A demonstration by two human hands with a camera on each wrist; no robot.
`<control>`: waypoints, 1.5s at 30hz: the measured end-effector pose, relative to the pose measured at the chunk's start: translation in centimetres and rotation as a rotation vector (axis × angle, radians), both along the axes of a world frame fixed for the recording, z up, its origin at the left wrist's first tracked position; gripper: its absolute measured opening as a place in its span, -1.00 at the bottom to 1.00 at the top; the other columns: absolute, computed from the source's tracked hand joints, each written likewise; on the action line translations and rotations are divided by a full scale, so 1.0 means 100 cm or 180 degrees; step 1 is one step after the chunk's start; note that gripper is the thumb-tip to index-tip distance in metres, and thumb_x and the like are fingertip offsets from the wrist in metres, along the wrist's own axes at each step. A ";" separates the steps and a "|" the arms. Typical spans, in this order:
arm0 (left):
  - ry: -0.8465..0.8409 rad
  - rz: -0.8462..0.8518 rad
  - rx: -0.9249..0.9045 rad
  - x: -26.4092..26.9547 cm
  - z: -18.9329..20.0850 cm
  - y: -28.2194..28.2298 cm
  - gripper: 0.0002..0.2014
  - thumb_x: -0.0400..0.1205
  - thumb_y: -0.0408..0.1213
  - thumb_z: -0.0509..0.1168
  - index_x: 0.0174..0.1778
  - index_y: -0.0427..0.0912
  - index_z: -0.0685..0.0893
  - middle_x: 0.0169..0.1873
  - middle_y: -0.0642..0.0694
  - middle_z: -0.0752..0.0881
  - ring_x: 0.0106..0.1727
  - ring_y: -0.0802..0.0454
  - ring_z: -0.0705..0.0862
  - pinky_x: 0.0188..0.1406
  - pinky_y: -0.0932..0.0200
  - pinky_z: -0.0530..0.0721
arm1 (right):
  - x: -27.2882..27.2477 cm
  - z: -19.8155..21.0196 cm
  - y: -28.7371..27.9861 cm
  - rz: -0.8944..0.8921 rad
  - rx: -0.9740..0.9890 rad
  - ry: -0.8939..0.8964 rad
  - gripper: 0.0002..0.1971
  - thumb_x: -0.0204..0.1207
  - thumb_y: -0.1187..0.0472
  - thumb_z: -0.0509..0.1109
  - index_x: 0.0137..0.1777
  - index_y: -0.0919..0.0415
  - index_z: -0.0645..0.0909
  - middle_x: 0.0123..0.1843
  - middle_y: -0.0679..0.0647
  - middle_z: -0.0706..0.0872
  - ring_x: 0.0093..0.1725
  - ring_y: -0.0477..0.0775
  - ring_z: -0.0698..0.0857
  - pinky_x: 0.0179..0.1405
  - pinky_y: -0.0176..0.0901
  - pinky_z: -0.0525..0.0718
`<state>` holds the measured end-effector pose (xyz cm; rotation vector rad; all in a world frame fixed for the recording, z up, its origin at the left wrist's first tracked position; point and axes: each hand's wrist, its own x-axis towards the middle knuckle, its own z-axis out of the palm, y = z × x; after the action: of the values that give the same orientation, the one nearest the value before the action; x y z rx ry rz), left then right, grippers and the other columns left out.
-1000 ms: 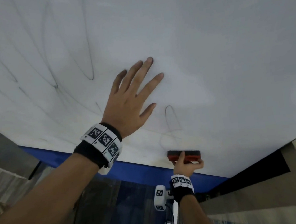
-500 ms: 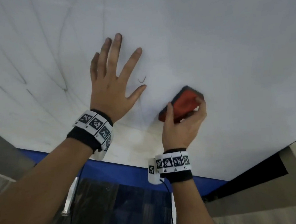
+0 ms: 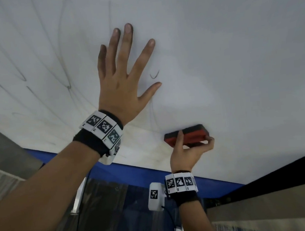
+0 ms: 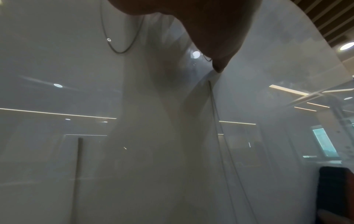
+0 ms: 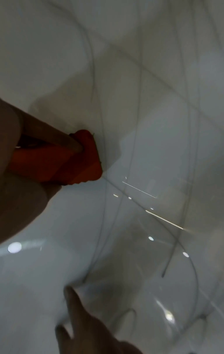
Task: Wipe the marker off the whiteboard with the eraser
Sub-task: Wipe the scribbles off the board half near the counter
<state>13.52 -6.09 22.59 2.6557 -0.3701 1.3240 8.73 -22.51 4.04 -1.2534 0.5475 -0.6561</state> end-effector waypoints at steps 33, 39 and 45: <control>0.0263 0.0184 0.0309 -0.014 -0.015 0.003 -0.25 0.67 0.23 0.29 0.75 0.03 0.29 0.72 -0.37 0.21 0.75 -0.33 0.21 0.64 -0.36 0.28 | 0.007 -0.067 0.034 -0.0003 0.2489 0.1360 -0.37 0.56 0.61 0.40 0.43 0.13 0.21 0.36 0.31 0.45 0.13 0.36 0.67 -0.11 0.40 0.83; 0.0202 0.0160 0.0338 -0.022 0.005 0.034 -0.33 0.64 0.19 0.32 0.67 0.07 0.43 0.68 -0.33 0.31 0.69 -0.34 0.29 0.55 -0.31 0.33 | 0.021 -0.154 0.032 0.0761 0.2907 0.2217 -0.83 0.80 0.37 0.15 0.33 0.37 0.39 0.62 0.38 0.41 0.24 0.39 0.65 -0.46 0.15 0.83; 0.0167 0.0307 0.0098 -0.012 0.009 0.066 -0.28 0.64 0.24 0.32 0.71 0.07 0.37 0.70 -0.36 0.25 0.72 -0.39 0.21 0.62 -0.40 0.27 | 0.003 0.006 0.042 0.0597 0.2941 0.0995 -0.63 0.63 0.47 0.43 0.38 0.41 0.44 0.43 0.41 0.57 0.22 0.39 0.69 -0.19 0.32 0.85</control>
<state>12.37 0.53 23.54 2.7597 -0.2610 1.2818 8.98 -18.30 4.63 -0.5103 0.8500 -0.0022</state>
